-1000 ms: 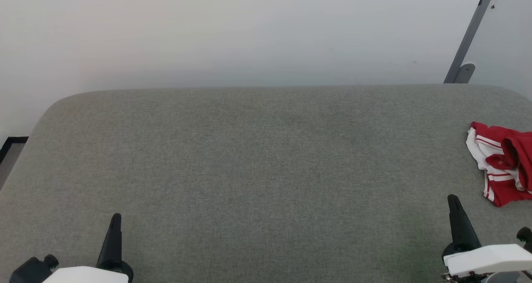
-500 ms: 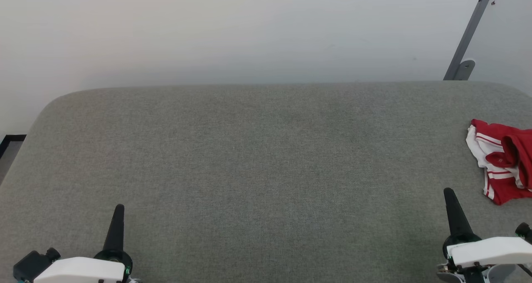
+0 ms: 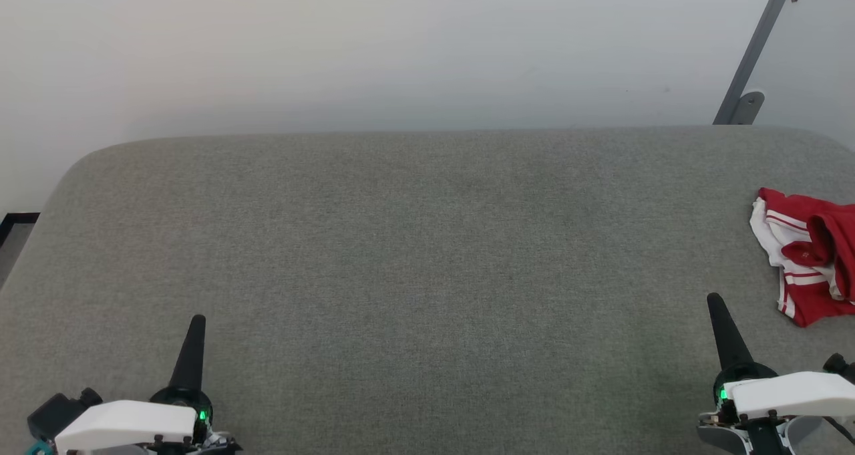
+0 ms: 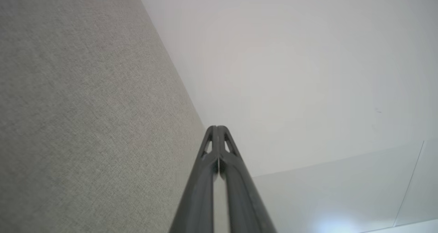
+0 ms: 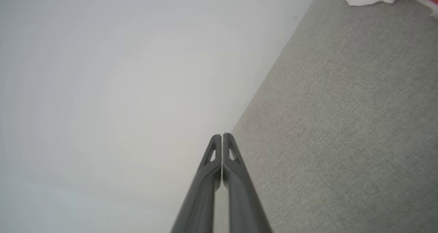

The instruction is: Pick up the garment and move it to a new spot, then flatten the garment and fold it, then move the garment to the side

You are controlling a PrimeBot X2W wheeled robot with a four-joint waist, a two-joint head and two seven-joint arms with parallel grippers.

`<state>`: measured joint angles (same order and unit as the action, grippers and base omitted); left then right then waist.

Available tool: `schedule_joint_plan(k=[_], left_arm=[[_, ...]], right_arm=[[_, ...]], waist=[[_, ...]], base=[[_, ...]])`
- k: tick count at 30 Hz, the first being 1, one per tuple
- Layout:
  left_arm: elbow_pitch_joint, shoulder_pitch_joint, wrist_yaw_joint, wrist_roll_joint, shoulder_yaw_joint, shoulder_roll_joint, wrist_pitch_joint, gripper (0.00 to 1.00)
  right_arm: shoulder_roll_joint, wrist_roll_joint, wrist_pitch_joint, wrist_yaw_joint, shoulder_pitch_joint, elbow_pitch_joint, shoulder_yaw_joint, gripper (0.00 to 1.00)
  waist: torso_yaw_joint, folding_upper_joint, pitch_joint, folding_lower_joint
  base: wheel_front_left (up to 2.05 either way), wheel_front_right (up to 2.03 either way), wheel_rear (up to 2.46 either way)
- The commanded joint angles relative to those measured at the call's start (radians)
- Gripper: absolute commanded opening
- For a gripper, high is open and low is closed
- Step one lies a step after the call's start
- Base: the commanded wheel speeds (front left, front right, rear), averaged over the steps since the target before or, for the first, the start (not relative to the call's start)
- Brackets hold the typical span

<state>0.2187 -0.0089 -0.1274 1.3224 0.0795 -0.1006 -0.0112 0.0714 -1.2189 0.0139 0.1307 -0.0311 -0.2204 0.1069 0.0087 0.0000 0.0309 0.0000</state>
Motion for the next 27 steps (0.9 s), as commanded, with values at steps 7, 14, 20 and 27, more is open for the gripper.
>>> schedule_joint_plan(k=[7,14,20,27], left_arm=[[0.002,-0.043,-0.004,0.073,0.012,0.009,-0.027,0.0],[0.006,-0.054,-0.004,0.109,0.016,0.016,-0.041,0.0],[0.01,-0.062,-0.005,0.148,0.02,0.022,-0.053,0.0],[0.015,-0.077,-0.005,0.186,0.025,0.03,-0.068,0.0]], right_arm=[[-0.005,-0.096,0.025,0.0,-0.031,-0.001,0.006,0.0],[-0.008,-0.147,0.04,0.0,-0.041,-0.005,0.006,0.0],[-0.011,-0.195,0.052,0.0,-0.048,-0.009,0.007,0.0],[-0.015,-0.25,0.066,0.0,-0.059,-0.014,0.007,0.0]], waist=[[-0.002,0.0,-0.006,0.0],[-0.003,0.0,-0.01,0.0],[-0.004,0.0,-0.014,0.0],[-0.005,0.0,-0.019,0.0]], base=[[0.0,0.0,0.0],[0.0,0.0,0.0],[0.0,0.0,0.0],[0.0,0.0,0.0]])
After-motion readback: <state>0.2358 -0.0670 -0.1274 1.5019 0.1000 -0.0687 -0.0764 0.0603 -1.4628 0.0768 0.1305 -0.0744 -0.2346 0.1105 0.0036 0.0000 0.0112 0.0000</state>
